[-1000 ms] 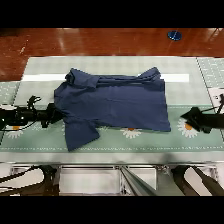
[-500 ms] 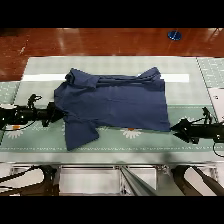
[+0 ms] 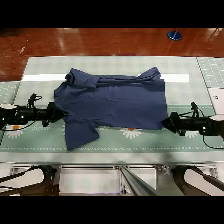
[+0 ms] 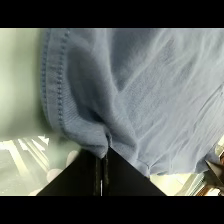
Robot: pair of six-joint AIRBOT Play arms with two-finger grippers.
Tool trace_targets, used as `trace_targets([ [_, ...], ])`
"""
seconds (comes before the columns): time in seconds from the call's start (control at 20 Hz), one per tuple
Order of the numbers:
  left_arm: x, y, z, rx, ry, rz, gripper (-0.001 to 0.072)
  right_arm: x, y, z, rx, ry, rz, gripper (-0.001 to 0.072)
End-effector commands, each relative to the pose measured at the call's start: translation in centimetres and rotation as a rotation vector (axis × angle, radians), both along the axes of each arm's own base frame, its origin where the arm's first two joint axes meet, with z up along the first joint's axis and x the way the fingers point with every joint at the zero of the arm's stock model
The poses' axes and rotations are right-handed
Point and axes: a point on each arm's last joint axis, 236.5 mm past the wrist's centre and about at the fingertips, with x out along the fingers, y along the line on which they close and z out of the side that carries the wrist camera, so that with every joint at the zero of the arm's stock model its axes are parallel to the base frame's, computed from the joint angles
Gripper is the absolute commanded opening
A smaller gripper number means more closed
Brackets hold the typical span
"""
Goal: Fold the shirts.
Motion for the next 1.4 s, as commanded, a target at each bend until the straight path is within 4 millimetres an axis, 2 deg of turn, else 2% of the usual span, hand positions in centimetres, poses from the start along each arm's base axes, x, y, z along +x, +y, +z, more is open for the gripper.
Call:
trace_targets([
  [0.0, -0.3, -0.3, 0.2, -0.012, 0.000, -0.019, 0.0019, 2.0, 3.7, 2.6, 0.030, -0.107, 0.164, 0.0019],
  [0.1, 0.1, -0.6, 1.4, -0.030, -0.030, -0.049, 0.0019, 2.5, 5.0, 4.9, 0.025, -0.142, 0.279, 0.0018],
  [0.15, 1.1, -0.8, 3.3, -0.055, -0.076, -0.061, 0.0019, 3.7, 4.7, 6.8, -0.001, -0.183, 0.301, 0.0018],
  [0.2, 2.7, -1.0, 6.2, -0.093, -0.157, -0.063, 0.0020, 5.4, 4.1, 9.4, -0.036, -0.242, 0.309, 0.0018],
  [0.25, 5.0, -1.0, 10.4, -0.137, -0.268, -0.046, 0.0019, 7.4, 3.2, 12.8, -0.090, -0.324, 0.315, 0.0018],
  [0.3, 7.4, -0.6, 15.7, -0.166, -0.405, -0.021, 0.0019, 9.3, 2.2, 16.8, -0.162, -0.411, 0.313, 0.0018],
  [0.35, 8.8, -0.5, 20.9, -0.176, -0.539, -0.015, 0.0019, 10.9, 1.3, 21.1, -0.230, -0.499, 0.305, 0.0018],
  [0.4, 9.5, -0.5, 26.5, -0.157, -0.679, -0.026, 0.0019, 11.9, 0.6, 25.5, -0.290, -0.589, 0.298, 0.0018],
  [0.45, 9.6, -0.6, 31.0, -0.104, -0.800, -0.041, 0.0019, 12.3, 0.1, 30.4, -0.350, -0.679, 0.282, 0.0018],
  [0.55, 8.7, 0.1, 39.7, 0.036, -1.000, -0.018, 0.0018, 11.3, -0.1, 39.0, -0.439, -0.855, 0.246, 0.0018],
  [0.6, 7.8, 0.6, 42.9, 0.126, -1.073, -0.007, 0.0018, 10.0, 0.0, 42.9, -0.478, -0.948, 0.230, 0.0018],
  [0.7, 5.5, 1.8, 48.3, 0.314, -1.181, 0.012, 0.0019, 7.2, -0.8, 48.4, -0.574, -1.059, 0.155, 0.0018],
  [0.8, 2.2, 2.3, 52.9, 0.472, -1.282, 0.041, 0.0019, 3.5, -0.3, 52.9, -0.636, -1.181, 0.126, 0.0018],
  [0.9, -1.5, 2.3, 56.4, 0.628, -1.367, 0.068, 0.0019, -0.6, 0.1, 56.3, -0.697, -1.285, 0.094, 0.0018],
  [1.0, -5.0, 1.3, 58.2, 0.750, -1.426, 0.076, 0.0019, -4.3, 0.0, 57.6, -0.757, -1.328, 0.060, 0.0018],
  [1.1, -8.6, 0.5, 58.9, 0.878, -1.461, 0.068, 0.0019, -7.6, -0.3, 58.1, -0.809, -1.339, 0.022, 0.0019],
  [1.2, -12.1, 1.9, 59.0, 1.023, -1.442, 0.115, 0.0019, -10.2, -0.4, 58.1, -0.840, -1.345, 0.004, 0.0018],
  [1.25, -13.8, 2.9, 59.1, 1.055, -1.433, 0.155, 0.0019, -11.1, -0.5, 57.7, -0.847, -1.329, -0.003, 0.0018],
  [1.35, -16.3, 3.6, 59.5, 1.059, -1.465, 0.166, 0.0019, -12.4, -0.7, 56.2, -0.844, -1.263, -0.009, 0.0019],
])
